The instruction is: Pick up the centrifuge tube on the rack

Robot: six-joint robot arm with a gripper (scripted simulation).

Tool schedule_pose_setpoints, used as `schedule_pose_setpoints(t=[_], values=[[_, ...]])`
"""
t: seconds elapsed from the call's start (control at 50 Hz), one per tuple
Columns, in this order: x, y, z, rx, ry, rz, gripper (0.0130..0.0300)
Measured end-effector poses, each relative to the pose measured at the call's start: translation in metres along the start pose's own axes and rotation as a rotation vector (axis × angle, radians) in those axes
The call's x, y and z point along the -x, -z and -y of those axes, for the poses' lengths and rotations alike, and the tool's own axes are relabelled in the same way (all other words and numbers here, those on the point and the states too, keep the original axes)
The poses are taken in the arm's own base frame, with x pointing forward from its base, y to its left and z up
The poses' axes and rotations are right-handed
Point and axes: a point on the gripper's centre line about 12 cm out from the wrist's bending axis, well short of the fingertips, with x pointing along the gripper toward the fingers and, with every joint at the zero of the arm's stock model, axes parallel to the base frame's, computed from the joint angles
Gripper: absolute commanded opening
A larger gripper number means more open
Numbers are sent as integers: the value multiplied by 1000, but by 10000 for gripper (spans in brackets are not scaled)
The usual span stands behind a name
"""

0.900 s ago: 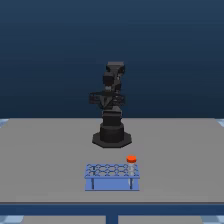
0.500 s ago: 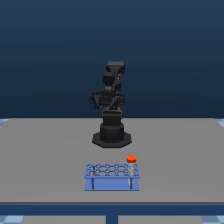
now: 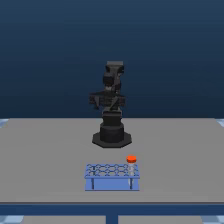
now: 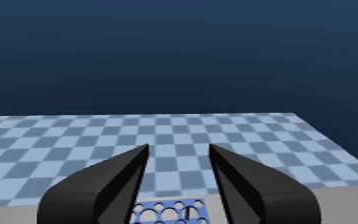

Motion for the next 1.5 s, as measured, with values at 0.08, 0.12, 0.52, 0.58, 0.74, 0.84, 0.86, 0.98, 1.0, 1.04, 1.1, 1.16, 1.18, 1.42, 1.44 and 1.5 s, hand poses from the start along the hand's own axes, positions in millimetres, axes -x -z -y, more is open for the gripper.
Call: schedule_pose_setpoints(t=[0.08,0.12,0.52,0.58,0.74,0.84,0.86,0.98,1.0,1.04,1.1,1.16,1.18,1.42,1.44,1.5], values=[[-1,0,-1,-1,0,-4,300],[-2,1,-1,-2,0,-6,300],[-11,6,-8,-11,-4,-45,300],[-13,7,-10,-13,-5,-55,300],[-20,12,-16,-17,-11,-90,300],[-26,16,-21,-18,-16,-116,300],[-27,16,-22,-18,-17,-122,300],[-36,21,-29,-18,-24,-159,300],[-38,22,-31,-19,-26,-166,300],[-42,24,-34,-18,-29,-180,300],[-47,27,-38,-18,-33,-202,300],[-53,30,-43,-18,-38,-225,300],[-56,32,-45,-18,-40,-234,300],[-82,45,-67,-17,-60,-329,300],[-84,46,-69,-18,-62,-337,300],[-90,49,-74,-18,-67,-357,300]])
